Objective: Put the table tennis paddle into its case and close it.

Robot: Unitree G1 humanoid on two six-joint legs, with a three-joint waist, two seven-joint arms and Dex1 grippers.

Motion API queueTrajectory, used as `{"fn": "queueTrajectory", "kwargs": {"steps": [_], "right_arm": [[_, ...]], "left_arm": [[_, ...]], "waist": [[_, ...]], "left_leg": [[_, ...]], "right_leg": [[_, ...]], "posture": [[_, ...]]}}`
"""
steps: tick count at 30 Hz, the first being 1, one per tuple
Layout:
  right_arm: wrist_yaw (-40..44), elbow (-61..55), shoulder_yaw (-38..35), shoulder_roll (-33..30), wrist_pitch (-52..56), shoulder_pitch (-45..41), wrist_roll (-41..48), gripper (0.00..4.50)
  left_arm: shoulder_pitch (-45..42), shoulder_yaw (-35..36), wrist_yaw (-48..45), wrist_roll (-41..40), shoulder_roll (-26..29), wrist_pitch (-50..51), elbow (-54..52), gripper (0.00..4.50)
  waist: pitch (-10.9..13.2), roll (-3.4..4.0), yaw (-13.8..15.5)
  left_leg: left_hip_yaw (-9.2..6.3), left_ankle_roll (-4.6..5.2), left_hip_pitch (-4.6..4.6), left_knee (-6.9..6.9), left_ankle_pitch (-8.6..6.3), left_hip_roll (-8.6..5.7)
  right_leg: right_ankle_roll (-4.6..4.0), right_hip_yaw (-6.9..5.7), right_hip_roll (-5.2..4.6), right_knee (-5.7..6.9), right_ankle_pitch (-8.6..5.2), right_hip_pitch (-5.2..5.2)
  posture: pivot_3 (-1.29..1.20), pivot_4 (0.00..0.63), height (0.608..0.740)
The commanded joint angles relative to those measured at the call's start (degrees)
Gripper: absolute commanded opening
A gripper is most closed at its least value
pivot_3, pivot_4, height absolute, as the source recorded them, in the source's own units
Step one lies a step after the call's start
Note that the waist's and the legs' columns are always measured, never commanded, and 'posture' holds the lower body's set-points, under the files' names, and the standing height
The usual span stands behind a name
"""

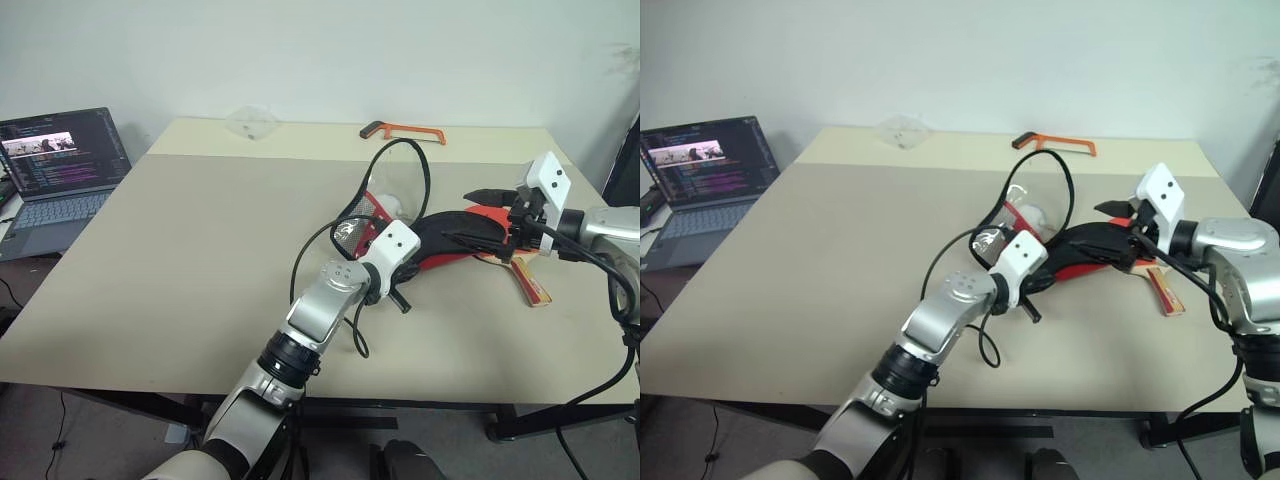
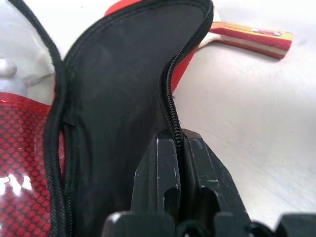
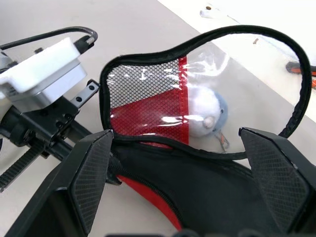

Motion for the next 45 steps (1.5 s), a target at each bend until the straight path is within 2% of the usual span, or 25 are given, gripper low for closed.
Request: {"fn": "queueTrajectory", "kwargs": {"steps": [1,5,10,13,17,19,23,30,32,35,39,45], "right_arm": [[0.8,0.2,-0.9,-0.9,-1.6,-2.3,-0.5,4.50],[1.5,1.5,-0.6,-0.9,-2.1,-3.5,-0.9,4.50],[2.6,2.4,-0.9,-1.5,-2.6,-4.1,-1.2,4.50],[3.1,2.6,-1.2,-1.8,-2.6,-4.2,-1.2,4.50],[3.3,2.7,-1.6,-2.1,-2.8,-4.0,-1.3,4.50],[2.9,2.9,-1.7,-1.8,-2.8,-4.0,-1.4,4.50],[-2.2,4.8,-1.2,1.5,-1.8,-6.3,-3.1,4.50],[-21.3,11.6,-2.0,10.5,12.8,-11.4,-6.8,4.50],[-25.9,12.7,-3.9,12.4,15.2,-11.8,-7.2,4.50],[-27.9,10.5,-4.2,12.8,16.5,-9.5,-7.3,4.50],[-28.7,7.8,-4.8,12.7,17.7,-8.0,-6.6,4.50],[-30.2,5.9,-5.8,12.5,18.7,-6.7,-6.4,4.50]], "left_arm": [[-1.1,1.3,-0.3,-1.3,0.6,0.7,-3.7,1.16],[-1.8,3.1,-1.6,-3.4,2.3,2.9,-7.1,2.58],[-3.6,10.8,-5.2,-11.6,7.0,10.7,-16.1,2.58],[-4.2,17.0,-8.2,-18.3,11.9,17.5,-21.2,2.58],[-6.0,25.9,-9.7,-25.0,18.6,22.7,-21.3,2.58],[-7.4,29.3,-8.5,-25.3,20.9,21.0,-16.6,2.58],[-11.7,28.9,-4.3,-18.5,22.7,5.3,3.3,2.58],[-19.3,26.9,-12.7,-17.7,19.2,-8.7,32.0,2.58],[-20.6,27.0,-14.5,-17.7,18.3,-11.0,37.0,2.58],[-22.3,27.7,-16.0,-18.2,17.0,-13.2,42.0,2.58],[-23.6,27.7,-18.1,-18.2,16.0,-13.9,46.7,2.58],[-25.0,25.5,-17.3,-13.9,14.5,-17.2,55.1,2.58]], "waist": [[0.0,0.00,0.0],[0.0,0.00,0.0],[0.0,0.00,-0.1],[0.0,0.01,-0.2],[0.0,0.01,-0.4],[0.0,0.00,-0.5],[0.0,0.00,-0.6],[0.0,0.00,-0.2],[0.0,0.00,-0.1],[0.0,0.00,0.4],[0.0,0.00,0.3],[0.0,0.00,0.3]], "left_leg": [[0.00,0.00,0.00,0.00,0.00,0.00],[0.00,0.00,-0.01,0.00,0.00,0.00],[-0.01,0.00,-0.01,-0.03,0.00,0.01],[0.00,-0.01,0.00,-0.03,0.00,0.01],[-0.02,-0.01,0.00,-0.03,0.00,0.02],[-0.03,-0.01,0.01,-0.01,0.00,0.02],[-0.04,-0.02,0.05,0.04,0.01,0.01],[-0.01,-0.24,-0.09,0.01,0.14,0.01],[0.00,-0.24,-0.22,-0.04,0.14,0.01],[0.01,-0.27,-1.02,0.01,0.17,0.00],[0.02,-0.27,-1.05,-0.04,0.17,0.02],[0.01,-0.27,-0.99,0.00,0.17,-0.01]], "right_leg": [[0.00,0.00,0.00,0.00,0.00,0.00],[0.00,-0.01,0.00,-0.02,0.00,0.00],[0.00,-0.03,0.00,-0.01,0.00,-0.01],[0.00,-0.01,0.00,-0.01,0.00,-0.01],[0.00,-0.03,0.00,-0.01,0.00,-0.01],[0.01,-0.04,0.00,-0.01,-0.01,0.00],[0.10,-0.06,-0.01,-0.03,-0.01,0.07],[0.11,-0.05,-0.02,-0.09,0.08,-0.06],[0.10,-0.06,-0.02,-0.07,0.09,-0.20],[0.08,-0.05,-0.02,0.19,0.09,-1.04],[0.03,-0.07,-0.01,0.09,0.06,-1.06],[0.04,-0.07,0.00,0.19,0.06,-1.02]], "posture": [[0.00,0.150,0.740],[0.00,0.150,0.740],[0.00,0.150,0.740],[0.00,0.150,0.740],[0.00,0.150,0.740],[0.00,0.150,0.740],[0.00,0.150,0.740],[0.00,0.150,0.740],[0.00,0.150,0.740],[0.00,0.150,0.740],[0.00,0.150,0.740],[0.00,0.150,0.740]]}}
